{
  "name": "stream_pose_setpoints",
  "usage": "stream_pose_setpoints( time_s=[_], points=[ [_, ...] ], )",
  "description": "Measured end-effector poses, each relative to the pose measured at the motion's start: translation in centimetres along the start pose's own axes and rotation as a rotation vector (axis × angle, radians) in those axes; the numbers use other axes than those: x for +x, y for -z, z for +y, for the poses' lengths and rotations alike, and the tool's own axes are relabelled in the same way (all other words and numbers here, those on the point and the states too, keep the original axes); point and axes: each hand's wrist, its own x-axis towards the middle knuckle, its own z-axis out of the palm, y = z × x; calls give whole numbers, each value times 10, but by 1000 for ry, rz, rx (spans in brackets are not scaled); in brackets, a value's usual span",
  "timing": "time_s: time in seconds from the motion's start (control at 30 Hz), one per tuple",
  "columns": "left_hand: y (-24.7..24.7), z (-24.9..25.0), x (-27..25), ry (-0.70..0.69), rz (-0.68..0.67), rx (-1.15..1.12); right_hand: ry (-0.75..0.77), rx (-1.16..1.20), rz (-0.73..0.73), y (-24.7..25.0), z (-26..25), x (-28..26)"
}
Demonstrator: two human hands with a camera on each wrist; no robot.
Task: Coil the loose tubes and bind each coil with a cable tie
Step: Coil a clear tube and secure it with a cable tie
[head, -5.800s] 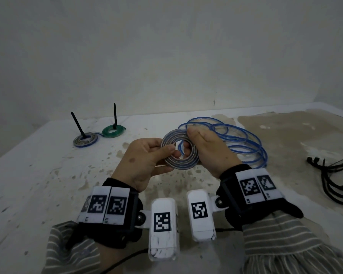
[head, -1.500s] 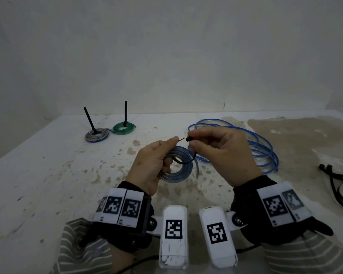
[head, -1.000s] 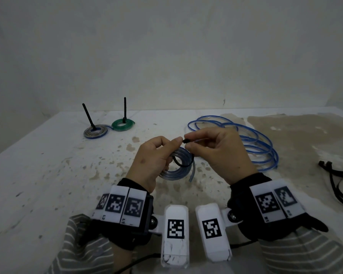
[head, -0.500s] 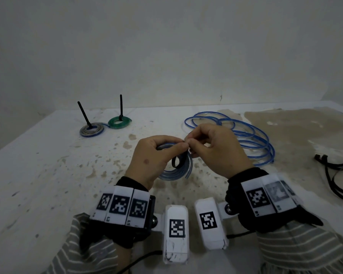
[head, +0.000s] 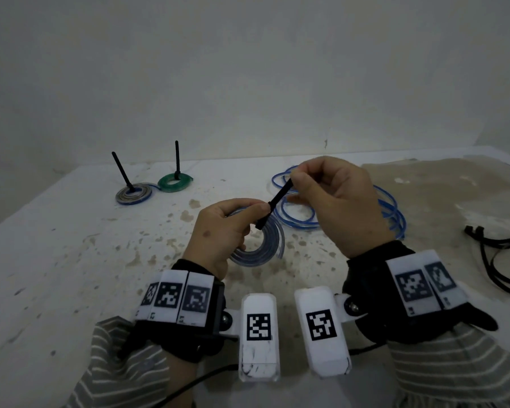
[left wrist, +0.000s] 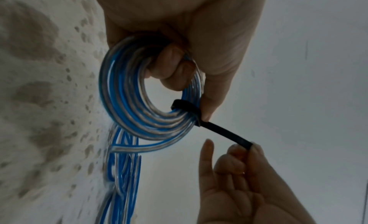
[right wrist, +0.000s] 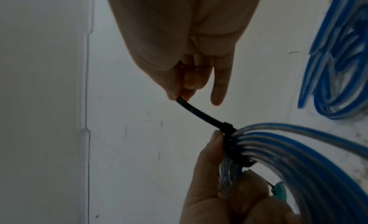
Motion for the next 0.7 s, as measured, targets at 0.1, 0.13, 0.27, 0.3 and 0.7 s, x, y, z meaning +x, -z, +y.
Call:
stream_pose_setpoints(
  time_s=[0.1, 0.13, 0.27, 0.3, 0.7],
  points=[
    [2, 1, -1, 40, 43, -112, -219, 132, -91, -5, 9, 0],
    [3, 3, -1, 54, 55, -155, -298, 100, -153, -7, 14, -1],
    [1, 3, 0, 119, 60, -286, -274, -143, -378, -19, 28, -7],
    [0, 1, 0, 134, 64, -294, -262, -137, -383, -21, 29, -8],
    [11, 9, -6, 68, -137, 51, -221, -195, -446, -9, 25, -7]
  ],
)
